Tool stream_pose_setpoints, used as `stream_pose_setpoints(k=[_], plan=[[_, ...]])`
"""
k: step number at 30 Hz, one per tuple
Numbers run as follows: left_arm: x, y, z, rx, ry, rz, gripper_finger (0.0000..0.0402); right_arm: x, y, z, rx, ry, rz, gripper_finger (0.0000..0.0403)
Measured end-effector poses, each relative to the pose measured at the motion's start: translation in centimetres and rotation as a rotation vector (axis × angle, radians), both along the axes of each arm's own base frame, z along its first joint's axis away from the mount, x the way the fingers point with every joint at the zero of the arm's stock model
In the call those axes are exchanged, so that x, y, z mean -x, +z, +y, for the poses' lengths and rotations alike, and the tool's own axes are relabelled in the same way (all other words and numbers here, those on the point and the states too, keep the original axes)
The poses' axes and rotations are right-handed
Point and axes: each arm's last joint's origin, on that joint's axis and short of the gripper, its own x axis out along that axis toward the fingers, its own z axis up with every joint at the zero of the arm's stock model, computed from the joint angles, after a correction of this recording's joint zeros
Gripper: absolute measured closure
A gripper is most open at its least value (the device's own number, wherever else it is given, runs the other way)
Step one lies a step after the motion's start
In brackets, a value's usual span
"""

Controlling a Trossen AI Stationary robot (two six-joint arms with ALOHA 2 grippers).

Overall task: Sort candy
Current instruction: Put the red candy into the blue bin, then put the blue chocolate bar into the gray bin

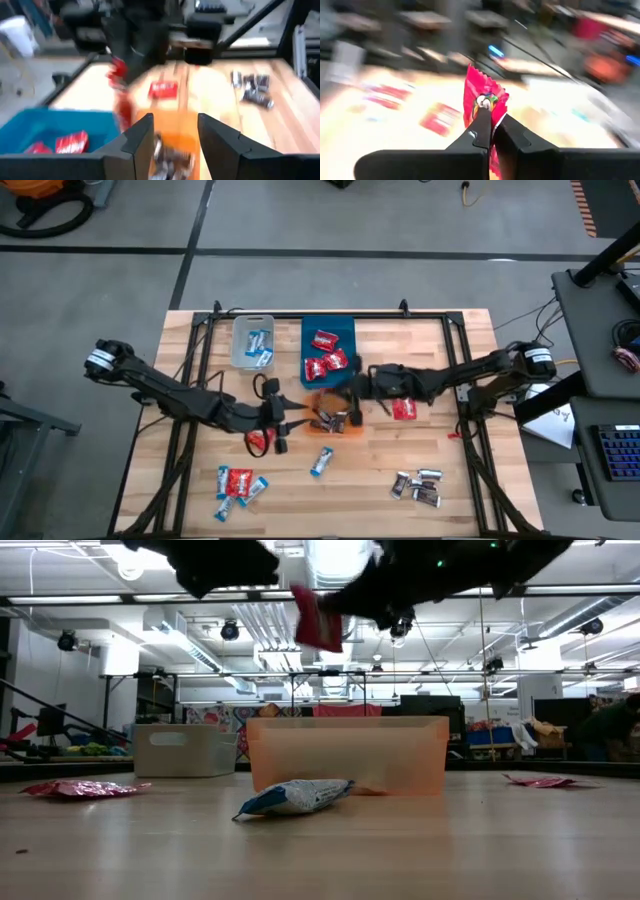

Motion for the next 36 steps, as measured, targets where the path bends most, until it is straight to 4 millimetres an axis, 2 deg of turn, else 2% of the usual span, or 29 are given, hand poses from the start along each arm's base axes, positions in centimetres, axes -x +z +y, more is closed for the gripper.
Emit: stream_pose_setpoints(k=[5,10,14,18,23,29,32,36], plan=[[1.5,-0.1,0.7,0.032,0.09,0.087,0.0262,-0.2,0.0,-3.5,0.065,-0.367,0.235,0.0394],[2.7,-0.3,1.3,0.034,0.165,0.157,0.0262,-0.7,0.0,-8.1,-0.007,-0.66,0.27,0.0394],[3.5,-0.7,1.7,0.063,0.225,0.204,0.0262,-1.5,-1.0,-12.1,-0.125,-0.743,0.281,0.0394],[4.0,-1.2,1.9,0.107,0.274,0.252,0.0262,-2.9,-3.0,-14.8,-0.177,-0.751,0.337,0.0392],[4.5,-2.0,2.1,0.149,0.327,0.308,0.0262,-4.6,-4.2,-16.1,-0.176,-0.772,0.403,0.0365],[4.8,-2.3,2.1,0.179,0.32,0.357,0.0262,-5.8,-5.2,-16.5,-0.175,-0.774,0.49,0.0293],[4.9,-2.4,2.0,0.229,0.276,0.389,0.0262,-6.0,-4.9,-16.7,-0.182,-0.78,0.526,0.0258],[5.0,-2.2,1.4,0.382,0.158,0.481,0.0262,-5.6,-3.6,-16.4,-0.181,-0.78,0.59,0.0229]])
